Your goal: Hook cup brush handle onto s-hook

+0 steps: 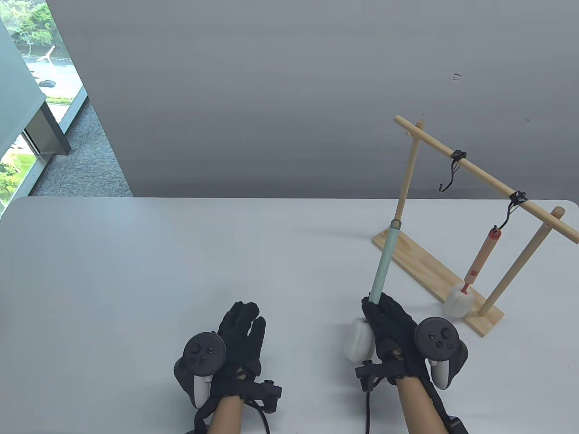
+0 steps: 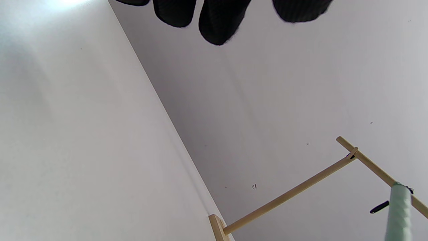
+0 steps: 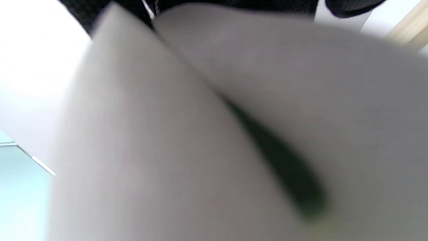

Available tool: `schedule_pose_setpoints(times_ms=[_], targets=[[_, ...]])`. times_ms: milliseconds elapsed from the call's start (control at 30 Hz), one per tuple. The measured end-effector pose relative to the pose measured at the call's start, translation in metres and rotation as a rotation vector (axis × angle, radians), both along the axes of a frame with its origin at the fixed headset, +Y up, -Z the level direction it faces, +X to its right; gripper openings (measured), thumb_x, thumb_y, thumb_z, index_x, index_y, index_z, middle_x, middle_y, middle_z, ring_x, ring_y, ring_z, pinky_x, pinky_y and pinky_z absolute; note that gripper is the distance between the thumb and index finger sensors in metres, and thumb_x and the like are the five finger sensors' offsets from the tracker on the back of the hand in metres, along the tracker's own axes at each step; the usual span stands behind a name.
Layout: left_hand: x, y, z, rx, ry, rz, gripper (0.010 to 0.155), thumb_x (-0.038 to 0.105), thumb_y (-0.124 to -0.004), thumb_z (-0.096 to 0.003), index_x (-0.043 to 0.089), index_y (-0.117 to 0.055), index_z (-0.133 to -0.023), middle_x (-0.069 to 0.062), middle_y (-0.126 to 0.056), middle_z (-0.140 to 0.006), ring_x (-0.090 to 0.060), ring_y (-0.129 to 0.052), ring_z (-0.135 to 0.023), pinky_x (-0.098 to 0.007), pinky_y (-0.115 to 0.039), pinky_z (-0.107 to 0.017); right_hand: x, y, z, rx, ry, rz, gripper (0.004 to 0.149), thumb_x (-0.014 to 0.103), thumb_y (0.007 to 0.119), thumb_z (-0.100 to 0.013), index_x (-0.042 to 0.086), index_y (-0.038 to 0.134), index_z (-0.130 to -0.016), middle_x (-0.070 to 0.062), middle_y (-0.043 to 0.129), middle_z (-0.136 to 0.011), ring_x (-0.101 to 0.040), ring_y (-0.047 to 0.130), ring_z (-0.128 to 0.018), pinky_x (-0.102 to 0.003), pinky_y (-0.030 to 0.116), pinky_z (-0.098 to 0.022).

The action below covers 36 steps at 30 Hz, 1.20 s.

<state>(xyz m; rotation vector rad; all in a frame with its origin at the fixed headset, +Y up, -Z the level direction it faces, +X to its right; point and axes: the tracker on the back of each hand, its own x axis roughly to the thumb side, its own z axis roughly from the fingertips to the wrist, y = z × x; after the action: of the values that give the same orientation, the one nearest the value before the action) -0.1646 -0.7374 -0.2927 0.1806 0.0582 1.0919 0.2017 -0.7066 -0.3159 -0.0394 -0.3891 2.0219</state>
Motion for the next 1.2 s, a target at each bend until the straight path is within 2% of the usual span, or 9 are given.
schedule_pose_setpoints(times_ms=[167, 467, 633, 800, 933, 1200], targets=[[0.001, 0.004, 0.002, 0.028, -0.016, -0.114, 0.063, 0.055, -0.064, -0.0466, 0.021, -0.069, -0.099, -0.019, -0.057, -0.112, -0.052, -0.05, -0.104, -0.076, -0.019, -0.063, 0.015, 0.017, -0.007, 0.014, -0.088, 0.0, 0.045, 0.035, 0.078, -0.052, -0.002, 0.088, -0.076, -0.024, 0.078, -0.091, -0.054, 0.072, -0.085, -0.071, 0.046, -0.058], [0.009, 0.007, 0.001, 0.049, -0.052, -0.149, 0.063, 0.055, -0.064, -0.0463, 0.021, -0.07, -0.099, -0.019, -0.057, -0.112, -0.053, -0.05, -0.104, -0.076, -0.019, -0.062, 0.026, 0.049, -0.025, -0.048, -0.176, 0.023, 0.045, 0.033, 0.078, -0.052, -0.003, 0.088, -0.076, -0.026, 0.079, -0.09, -0.055, 0.073, -0.084, -0.071, 0.047, -0.057], [0.014, 0.013, 0.004, 0.077, -0.075, -0.207, 0.064, 0.056, -0.063, -0.0463, 0.022, -0.07, -0.1, -0.019, -0.058, -0.112, -0.053, -0.051, -0.104, -0.076, -0.02, -0.062, 0.03, 0.059, -0.033, -0.091, -0.207, 0.033, 0.045, 0.033, 0.078, -0.052, -0.004, 0.088, -0.076, -0.026, 0.079, -0.09, -0.056, 0.073, -0.084, -0.071, 0.047, -0.058], [0.014, 0.016, 0.006, 0.092, -0.087, -0.188, 0.064, 0.056, -0.063, -0.0464, 0.021, -0.07, -0.1, -0.02, -0.058, -0.112, -0.053, -0.051, -0.104, -0.076, -0.02, -0.062, 0.033, 0.064, -0.042, -0.145, -0.228, 0.078, 0.045, 0.032, 0.077, -0.053, -0.005, 0.087, -0.076, -0.027, 0.078, -0.09, -0.056, 0.072, -0.083, -0.071, 0.046, -0.058], [0.013, 0.016, 0.005, 0.09, -0.087, -0.178, 0.064, 0.056, -0.063, -0.0465, 0.021, -0.07, -0.1, -0.02, -0.058, -0.112, -0.053, -0.051, -0.104, -0.076, -0.019, -0.062, 0.034, 0.065, -0.047, -0.146, -0.245, 0.069, 0.045, 0.032, 0.077, -0.053, -0.005, 0.087, -0.077, -0.027, 0.078, -0.09, -0.057, 0.072, -0.083, -0.071, 0.046, -0.058], [0.009, 0.013, 0.003, 0.068, -0.075, -0.162, 0.064, 0.056, -0.063, -0.0464, 0.021, -0.07, -0.099, -0.02, -0.058, -0.112, -0.053, -0.051, -0.104, -0.076, -0.02, -0.062, 0.039, 0.055, -0.048, -0.199, -0.241, 0.073, 0.045, 0.032, 0.077, -0.053, -0.005, 0.087, -0.077, -0.028, 0.078, -0.09, -0.057, 0.072, -0.083, -0.071, 0.046, -0.058]])
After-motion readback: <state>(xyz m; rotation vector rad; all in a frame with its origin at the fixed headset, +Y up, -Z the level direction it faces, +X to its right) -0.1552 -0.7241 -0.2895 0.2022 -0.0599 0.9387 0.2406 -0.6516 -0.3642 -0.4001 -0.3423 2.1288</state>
